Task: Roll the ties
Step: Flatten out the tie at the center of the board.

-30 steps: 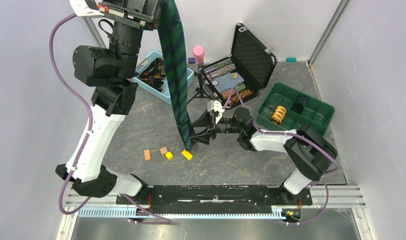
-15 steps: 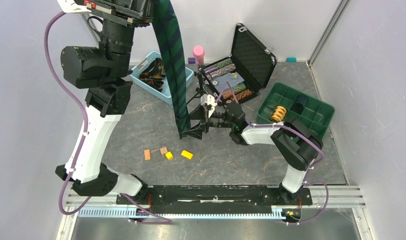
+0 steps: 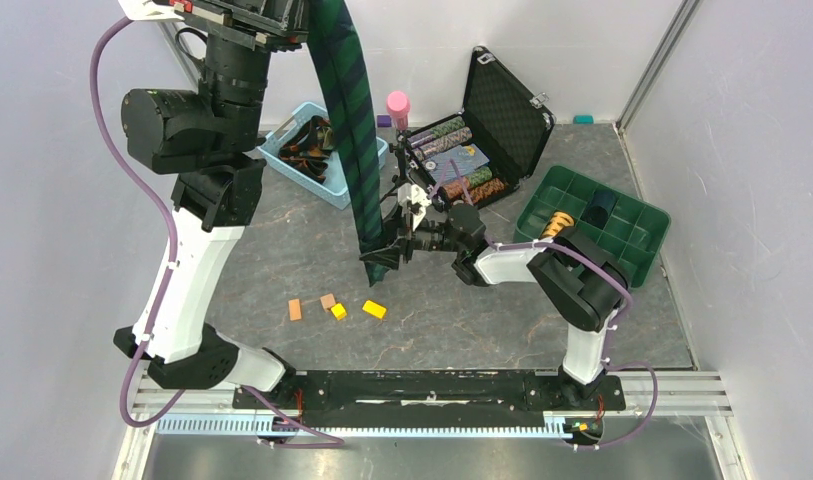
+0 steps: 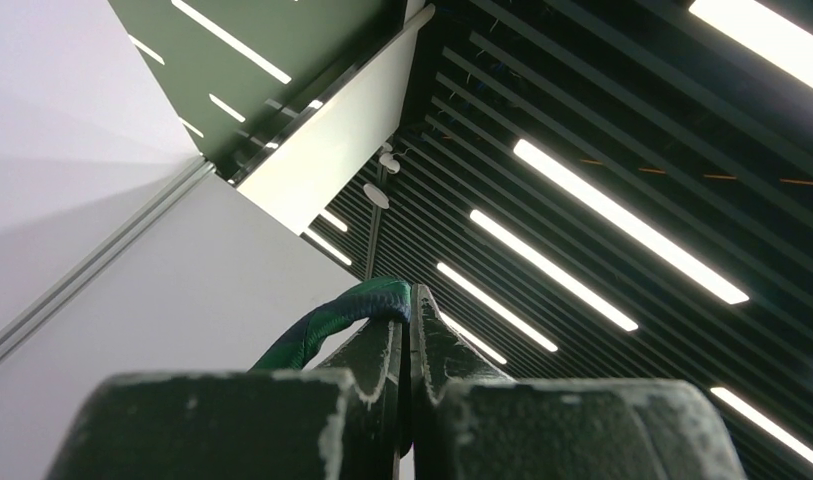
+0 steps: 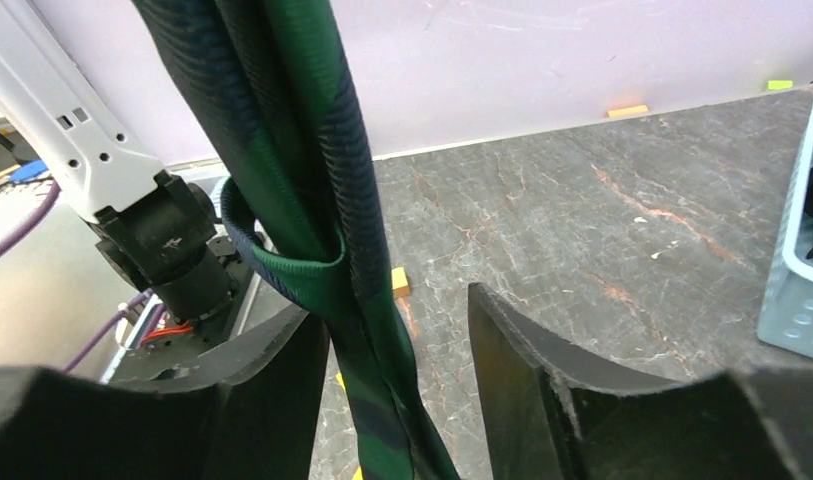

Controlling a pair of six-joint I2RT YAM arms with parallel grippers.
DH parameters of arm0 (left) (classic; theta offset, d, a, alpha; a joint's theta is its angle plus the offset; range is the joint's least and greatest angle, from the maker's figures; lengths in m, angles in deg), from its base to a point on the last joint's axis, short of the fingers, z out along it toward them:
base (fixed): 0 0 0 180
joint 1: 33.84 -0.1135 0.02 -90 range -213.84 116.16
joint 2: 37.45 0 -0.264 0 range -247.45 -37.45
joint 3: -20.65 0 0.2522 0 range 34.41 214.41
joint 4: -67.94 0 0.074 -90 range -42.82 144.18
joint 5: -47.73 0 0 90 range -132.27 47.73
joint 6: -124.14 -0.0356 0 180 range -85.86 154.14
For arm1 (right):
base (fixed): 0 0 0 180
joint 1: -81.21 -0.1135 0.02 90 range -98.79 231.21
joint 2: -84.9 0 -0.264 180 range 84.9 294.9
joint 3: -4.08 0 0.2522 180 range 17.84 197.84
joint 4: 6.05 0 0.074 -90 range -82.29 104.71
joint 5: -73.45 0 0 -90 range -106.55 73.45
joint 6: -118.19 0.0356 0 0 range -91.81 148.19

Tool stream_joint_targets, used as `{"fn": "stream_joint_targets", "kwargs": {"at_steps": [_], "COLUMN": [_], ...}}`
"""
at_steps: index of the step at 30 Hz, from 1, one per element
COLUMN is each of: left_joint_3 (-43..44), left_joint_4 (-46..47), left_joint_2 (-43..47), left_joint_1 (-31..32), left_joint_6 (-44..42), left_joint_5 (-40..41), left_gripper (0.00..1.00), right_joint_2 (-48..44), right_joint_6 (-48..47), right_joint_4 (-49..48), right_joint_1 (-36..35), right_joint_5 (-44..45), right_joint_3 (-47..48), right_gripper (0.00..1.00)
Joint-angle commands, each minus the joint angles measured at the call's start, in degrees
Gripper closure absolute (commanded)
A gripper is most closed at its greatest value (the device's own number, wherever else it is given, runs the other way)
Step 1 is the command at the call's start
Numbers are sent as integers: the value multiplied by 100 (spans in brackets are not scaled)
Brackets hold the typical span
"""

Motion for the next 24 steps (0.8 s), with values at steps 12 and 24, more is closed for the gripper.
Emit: {"fn": "stream_joint_targets", "kwargs": {"at_steps": [12, 24], "left_joint_3": [-251, -2782], "left_joint_4": [136, 1073], "left_joint_2": [221, 1072], "left_joint_1": [-41, -140], "left_joint_6": [-984, -4136], "left_joint_5": [601, 2494], "left_gripper": [98, 96], "right_joint_2": [-1339, -2955], "right_joint_6": [-204, -2491], "right_joint_4": [1358, 9073], "right_joint_1": [119, 706], "right_joint_5": [-75, 1793], "right_joint_3": [-678, -591], "right_gripper": [100, 100]}}
